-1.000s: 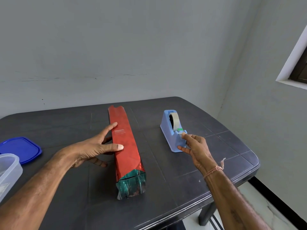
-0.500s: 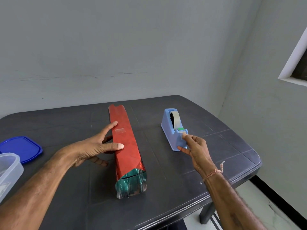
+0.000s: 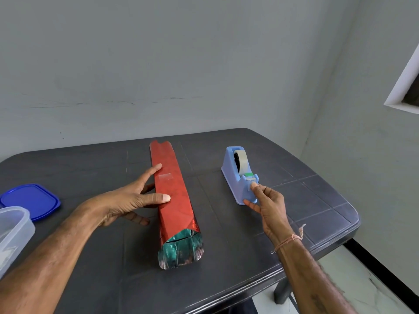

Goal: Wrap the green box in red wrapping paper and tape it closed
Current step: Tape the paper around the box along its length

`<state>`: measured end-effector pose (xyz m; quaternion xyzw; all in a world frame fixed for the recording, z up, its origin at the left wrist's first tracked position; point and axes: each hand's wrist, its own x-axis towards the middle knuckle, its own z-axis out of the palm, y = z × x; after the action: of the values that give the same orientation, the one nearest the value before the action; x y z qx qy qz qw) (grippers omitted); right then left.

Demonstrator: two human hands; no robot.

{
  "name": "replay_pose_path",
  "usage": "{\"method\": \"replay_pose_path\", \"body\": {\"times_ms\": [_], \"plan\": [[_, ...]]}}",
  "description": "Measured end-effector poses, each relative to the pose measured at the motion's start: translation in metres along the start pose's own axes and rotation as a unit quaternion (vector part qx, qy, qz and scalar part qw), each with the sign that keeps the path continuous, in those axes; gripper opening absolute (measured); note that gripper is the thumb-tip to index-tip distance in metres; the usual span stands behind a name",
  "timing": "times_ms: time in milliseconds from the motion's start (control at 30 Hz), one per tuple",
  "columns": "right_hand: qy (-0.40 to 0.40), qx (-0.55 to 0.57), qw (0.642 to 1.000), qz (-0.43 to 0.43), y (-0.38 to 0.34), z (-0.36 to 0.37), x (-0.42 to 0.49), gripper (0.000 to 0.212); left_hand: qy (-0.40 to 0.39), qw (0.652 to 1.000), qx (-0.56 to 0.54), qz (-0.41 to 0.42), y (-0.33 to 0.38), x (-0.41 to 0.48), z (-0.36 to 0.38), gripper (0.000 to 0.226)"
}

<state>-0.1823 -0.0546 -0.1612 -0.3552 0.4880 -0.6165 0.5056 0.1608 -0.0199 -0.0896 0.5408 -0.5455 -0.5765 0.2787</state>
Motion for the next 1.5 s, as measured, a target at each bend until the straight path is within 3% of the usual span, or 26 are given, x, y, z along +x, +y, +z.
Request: {"method": "replay_pose_path", "body": {"times_ms": [233,533,600,700,1500], "plan": [[-0.009,0.019,1.000,-0.012,0.0000,-0.0024,0.0068,0.020,-0.012,1.000,0.019,0.008,0.0054,-0.0022,0.0022,0.136],[-0.008,0.019,1.000,0.011,-0.0029,-0.0031,0.0102,0.026,-0.003,1.000,-0.002,0.001,-0.0009,0.0018,-0.0010,0.107],[-0.009,0.018,1.000,0.010,-0.0027,-0.0021,0.0088,0.033,0.000,1.000,-0.001,0.000,-0.0008,0.0014,-0.0008,0.109],[-0.010,0.026,1.000,0.010,-0.0038,-0.0009,0.0057,0.025,0.000,1.000,0.000,-0.002,-0.0006,0.0012,-0.0009,0.116],[-0.024,0.033,0.999,0.030,-0.0007,-0.0035,0.0019,0.019,0.003,1.000,-0.005,0.000,-0.0014,0.0029,-0.0010,0.109]]}}
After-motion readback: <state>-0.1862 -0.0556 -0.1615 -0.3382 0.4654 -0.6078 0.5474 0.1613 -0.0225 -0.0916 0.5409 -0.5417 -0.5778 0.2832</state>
